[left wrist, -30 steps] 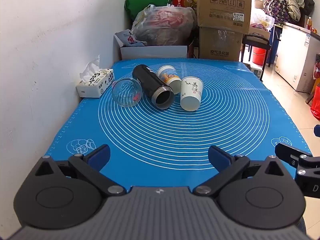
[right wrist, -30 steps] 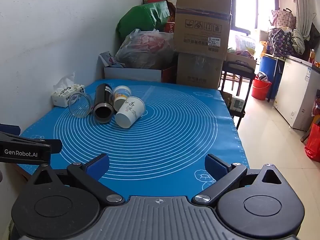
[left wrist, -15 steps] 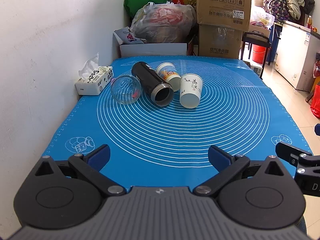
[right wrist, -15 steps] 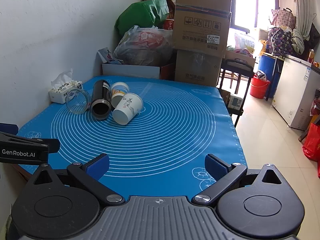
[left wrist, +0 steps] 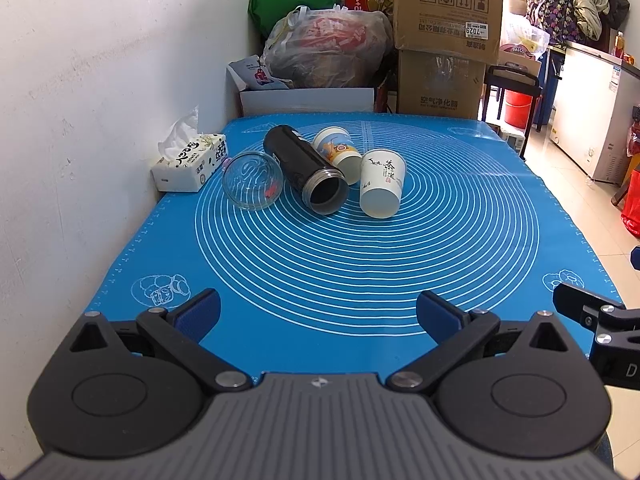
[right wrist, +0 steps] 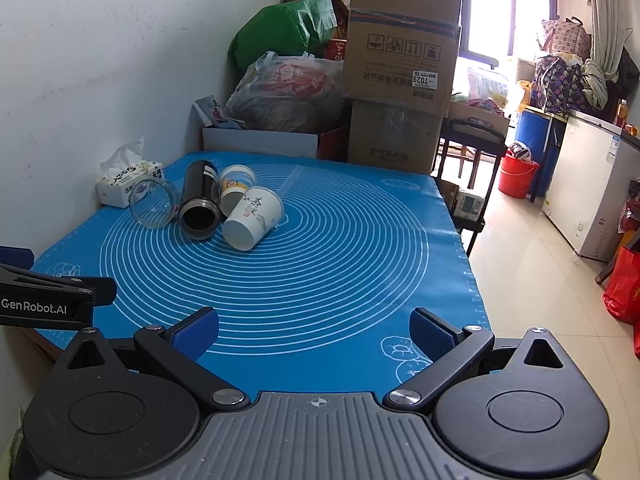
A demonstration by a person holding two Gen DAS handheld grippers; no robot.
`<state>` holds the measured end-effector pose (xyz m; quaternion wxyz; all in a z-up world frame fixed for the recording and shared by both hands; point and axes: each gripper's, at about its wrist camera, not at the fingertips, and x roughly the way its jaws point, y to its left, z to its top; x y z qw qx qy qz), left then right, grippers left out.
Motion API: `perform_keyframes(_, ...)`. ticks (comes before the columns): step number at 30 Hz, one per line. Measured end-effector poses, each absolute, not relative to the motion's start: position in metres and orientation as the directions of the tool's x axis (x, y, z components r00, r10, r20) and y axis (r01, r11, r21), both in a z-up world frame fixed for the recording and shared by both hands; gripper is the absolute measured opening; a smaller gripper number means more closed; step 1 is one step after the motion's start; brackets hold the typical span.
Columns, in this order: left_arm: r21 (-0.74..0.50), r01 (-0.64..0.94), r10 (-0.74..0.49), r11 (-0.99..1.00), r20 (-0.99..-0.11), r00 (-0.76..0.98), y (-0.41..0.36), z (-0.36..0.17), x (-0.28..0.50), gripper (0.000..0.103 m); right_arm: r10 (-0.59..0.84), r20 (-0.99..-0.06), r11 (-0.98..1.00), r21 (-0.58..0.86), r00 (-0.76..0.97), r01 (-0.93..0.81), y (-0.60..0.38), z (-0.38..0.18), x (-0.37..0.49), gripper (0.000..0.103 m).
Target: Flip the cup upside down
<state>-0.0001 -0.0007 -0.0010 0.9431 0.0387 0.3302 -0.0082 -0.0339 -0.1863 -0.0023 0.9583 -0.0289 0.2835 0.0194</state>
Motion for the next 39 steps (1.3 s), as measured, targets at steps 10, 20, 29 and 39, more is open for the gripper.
perform_keyframes(10, 0.067, 0.04, 0.01, 0.997, -0.622, 0.783, -0.0001, 0.0007, -0.0002, 0.102, 0.019, -0.544, 0.997, -0.049, 0.839, -0.054, -0.1882, -0.002, -0.0345, 0.103)
perform_keyframes(20, 0.066, 0.031, 0.017, 0.997, -0.621, 0.783, 0.0007, 0.0042, 0.0021, 0.102, 0.021, -0.546, 0.996, -0.059, 0.838, -0.064, -0.1882, -0.0027, -0.0355, 0.103)
perform_keyframes(29, 0.067, 0.031, 0.017, 0.997, -0.621, 0.784, 0.0002, 0.0014, 0.0022, 0.102, 0.021, -0.547, 0.996, -0.06, 0.837, -0.064, -0.1873, -0.0014, -0.0348, 0.103)
perform_keyframes(39, 0.068, 0.03, 0.018, 0.997, -0.619, 0.785, 0.0004, 0.0001, 0.001, 0.102, 0.021, -0.548, 0.996, -0.061, 0.836, -0.065, -0.1875, -0.0019, -0.035, 0.103)
